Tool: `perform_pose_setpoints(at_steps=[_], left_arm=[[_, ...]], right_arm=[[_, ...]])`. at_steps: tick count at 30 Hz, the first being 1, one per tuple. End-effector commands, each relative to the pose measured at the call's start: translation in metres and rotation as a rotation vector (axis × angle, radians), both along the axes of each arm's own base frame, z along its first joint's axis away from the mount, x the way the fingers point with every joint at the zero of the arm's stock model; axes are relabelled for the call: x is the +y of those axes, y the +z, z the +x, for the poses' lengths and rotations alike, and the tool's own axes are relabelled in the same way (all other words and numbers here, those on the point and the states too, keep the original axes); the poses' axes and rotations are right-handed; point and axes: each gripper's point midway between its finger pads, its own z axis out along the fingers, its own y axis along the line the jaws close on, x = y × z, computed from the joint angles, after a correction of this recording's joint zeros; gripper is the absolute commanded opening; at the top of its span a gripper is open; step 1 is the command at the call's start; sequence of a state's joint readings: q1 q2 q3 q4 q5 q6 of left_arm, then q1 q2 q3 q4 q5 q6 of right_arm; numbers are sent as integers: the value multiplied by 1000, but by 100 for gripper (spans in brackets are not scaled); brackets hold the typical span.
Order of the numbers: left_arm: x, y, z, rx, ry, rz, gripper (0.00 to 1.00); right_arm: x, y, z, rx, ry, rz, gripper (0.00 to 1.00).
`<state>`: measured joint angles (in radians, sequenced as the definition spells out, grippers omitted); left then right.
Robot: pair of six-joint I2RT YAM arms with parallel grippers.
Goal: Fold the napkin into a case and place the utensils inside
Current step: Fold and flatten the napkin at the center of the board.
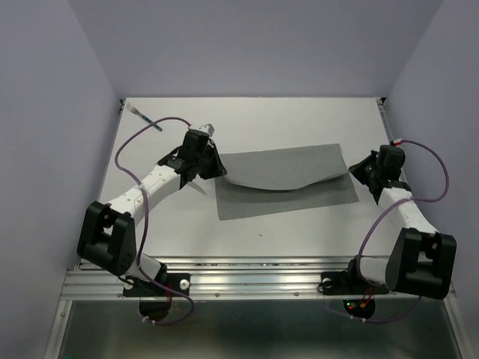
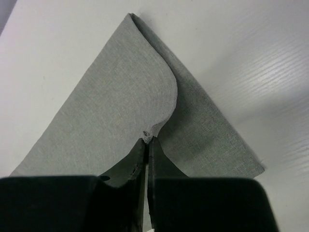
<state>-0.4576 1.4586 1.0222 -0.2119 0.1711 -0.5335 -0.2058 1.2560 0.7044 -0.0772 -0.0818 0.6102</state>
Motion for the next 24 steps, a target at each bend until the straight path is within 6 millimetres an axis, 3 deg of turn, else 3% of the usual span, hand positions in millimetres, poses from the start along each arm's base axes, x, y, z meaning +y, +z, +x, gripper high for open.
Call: perform_pose_setpoints(at_steps=[1, 5, 8, 13, 24], left_arm=[[3, 22, -1, -61, 0, -10, 0], [4, 14, -8, -44, -1, -12, 0], [3, -2, -19, -14, 0, -24, 0], [4, -19, -32, 18, -3, -24, 0], [4, -62, -51, 103, -15, -16, 0]], right_arm=[[-5, 25, -4, -70, -17, -27, 1], [-1, 21, -11, -61, -9, -19, 1], [1, -2, -21, -6, -10, -9, 1], [-2, -18, -30, 33, -26, -20, 1], [-4, -36, -38, 86, -37, -27, 1]])
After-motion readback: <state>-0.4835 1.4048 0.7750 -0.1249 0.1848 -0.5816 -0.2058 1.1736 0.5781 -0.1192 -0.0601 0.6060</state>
